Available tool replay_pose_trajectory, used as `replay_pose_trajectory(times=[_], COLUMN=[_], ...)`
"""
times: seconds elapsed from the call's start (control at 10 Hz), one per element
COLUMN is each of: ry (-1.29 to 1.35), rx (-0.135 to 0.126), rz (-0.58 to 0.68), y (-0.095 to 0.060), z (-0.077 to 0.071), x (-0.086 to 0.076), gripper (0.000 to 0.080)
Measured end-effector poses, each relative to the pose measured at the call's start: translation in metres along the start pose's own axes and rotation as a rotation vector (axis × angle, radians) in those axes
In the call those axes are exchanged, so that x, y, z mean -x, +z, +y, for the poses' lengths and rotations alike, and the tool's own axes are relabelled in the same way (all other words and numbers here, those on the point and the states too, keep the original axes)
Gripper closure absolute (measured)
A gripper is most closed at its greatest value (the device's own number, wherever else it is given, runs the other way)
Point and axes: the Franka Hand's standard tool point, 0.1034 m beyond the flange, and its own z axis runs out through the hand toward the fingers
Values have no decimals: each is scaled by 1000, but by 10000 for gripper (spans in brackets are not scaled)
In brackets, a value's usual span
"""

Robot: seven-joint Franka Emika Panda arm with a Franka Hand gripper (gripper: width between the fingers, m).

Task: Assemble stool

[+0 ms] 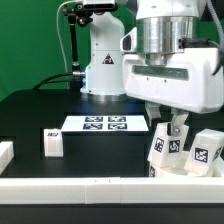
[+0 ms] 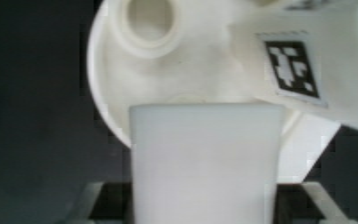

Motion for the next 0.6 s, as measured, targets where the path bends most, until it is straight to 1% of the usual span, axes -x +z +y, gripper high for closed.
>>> replay_pose_trajectory(times=[0.1,0.2,0.3,0.5,0.6], ry=[106,224,293,393,397], rx=[-20,-30,-36,-38,-38], rz=[-4,-13,-26,-44,-44], y=[0,0,0,0,1], z=[0,-1,-1,-1,-1], x=[0,-1,-2,-2,-1], gripper=[462,462,462,462,413])
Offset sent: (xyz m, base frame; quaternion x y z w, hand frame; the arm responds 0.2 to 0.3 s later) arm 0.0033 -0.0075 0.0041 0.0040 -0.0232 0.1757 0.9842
